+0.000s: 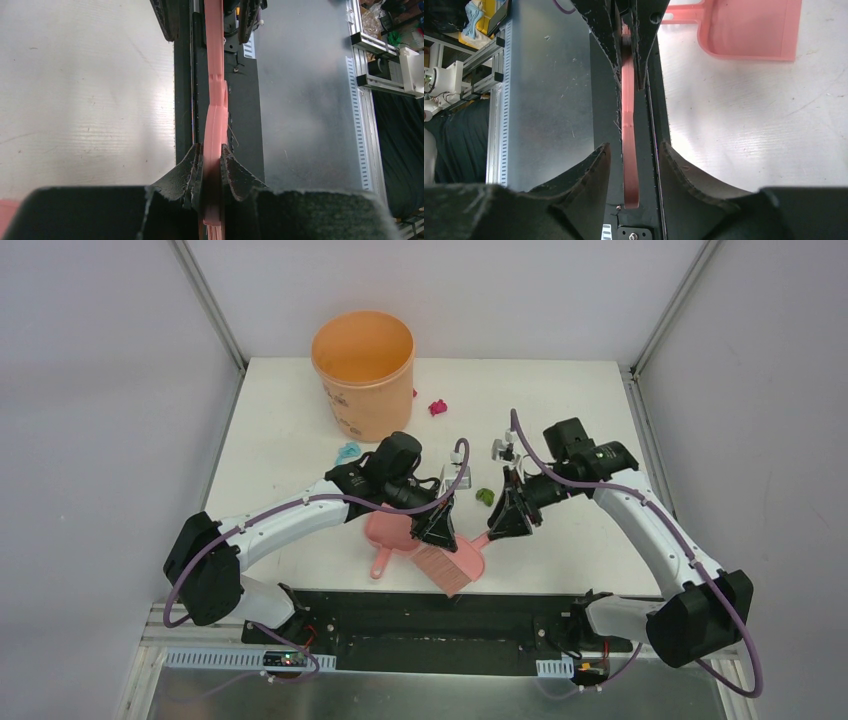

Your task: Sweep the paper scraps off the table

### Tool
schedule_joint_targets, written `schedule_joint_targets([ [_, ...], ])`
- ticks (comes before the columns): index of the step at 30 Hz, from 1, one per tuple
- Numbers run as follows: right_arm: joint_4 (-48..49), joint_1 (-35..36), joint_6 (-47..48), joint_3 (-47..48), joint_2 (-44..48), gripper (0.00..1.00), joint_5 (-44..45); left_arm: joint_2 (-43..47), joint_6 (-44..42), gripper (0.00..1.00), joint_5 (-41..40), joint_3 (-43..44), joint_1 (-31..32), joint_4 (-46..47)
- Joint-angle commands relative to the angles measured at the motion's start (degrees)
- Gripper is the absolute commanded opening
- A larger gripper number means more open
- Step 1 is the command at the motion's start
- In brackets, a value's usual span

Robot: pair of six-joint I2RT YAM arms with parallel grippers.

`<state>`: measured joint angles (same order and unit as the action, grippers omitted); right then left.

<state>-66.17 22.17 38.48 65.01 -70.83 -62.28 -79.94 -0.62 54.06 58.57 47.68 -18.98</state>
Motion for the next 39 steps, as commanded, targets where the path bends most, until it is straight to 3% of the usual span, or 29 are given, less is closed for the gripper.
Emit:
schedule_joint_targets([
  [1,-0.61,0.67,2.95,-0.62,1.16,0.44,-0.47,0.67,0.01,0.0,0.3,1.55,0.52,2.73],
  [4,-0.63,0.73,3.04,-1.02,1.44,0.41,-0.38,0.66,0.01,0.0,0.15,1.49,0.57,2.89],
  [12,-0.19,0.76,2.37,-0.84,1.01,0.2,-0.45,0.41,0.23,0.0,0.31,1.5,0.5,3.11],
  [15,-0.17,0.74,2.37,-0.77,0.63,0.02,-0.48,0.51,0.36,0.02,-0.41,1.63,0.54,3.13],
  [17,0.49,0.62,1.9,-1.29,0.96,0.0,0.6,0.89,0.47,0.28,-3.28,1.76,0.46,2.94],
  [19,2.12,0.0,0.8,-2.39,1.77,0.0,2.97,2.64,-0.01,0.42,-9.41,1.75,0.44,2.29],
  [24,6.56,-5.55,-5.08,-3.85,2.88,0.0,3.87,11.26,2.83,0.64,-34.93,-0.39,0.67,-0.05],
  [27,8.06,-11.39,-7.08,-4.09,4.68,0.0,0.38,12.39,10.62,0.64,-49.48,3.98,2.06,-12.42],
  [30,14.43,-16.38,-13.6,-6.64,8.14,0.0,0.78,14.16,18.95,0.7,-56.61,3.91,4.55,-20.26],
  [33,22.83,-18.63,-21.89,-10.84,11.48,0.0,5.85,15.51,23.5,0.73,-71.66,0.97,13.91,-24.66],
  [39,28.79,-22.06,-26.8,-13.08,13.44,0.0,9.21,10.67,32.35,0.72,-74.81,-3.08,17.43,-29.58],
])
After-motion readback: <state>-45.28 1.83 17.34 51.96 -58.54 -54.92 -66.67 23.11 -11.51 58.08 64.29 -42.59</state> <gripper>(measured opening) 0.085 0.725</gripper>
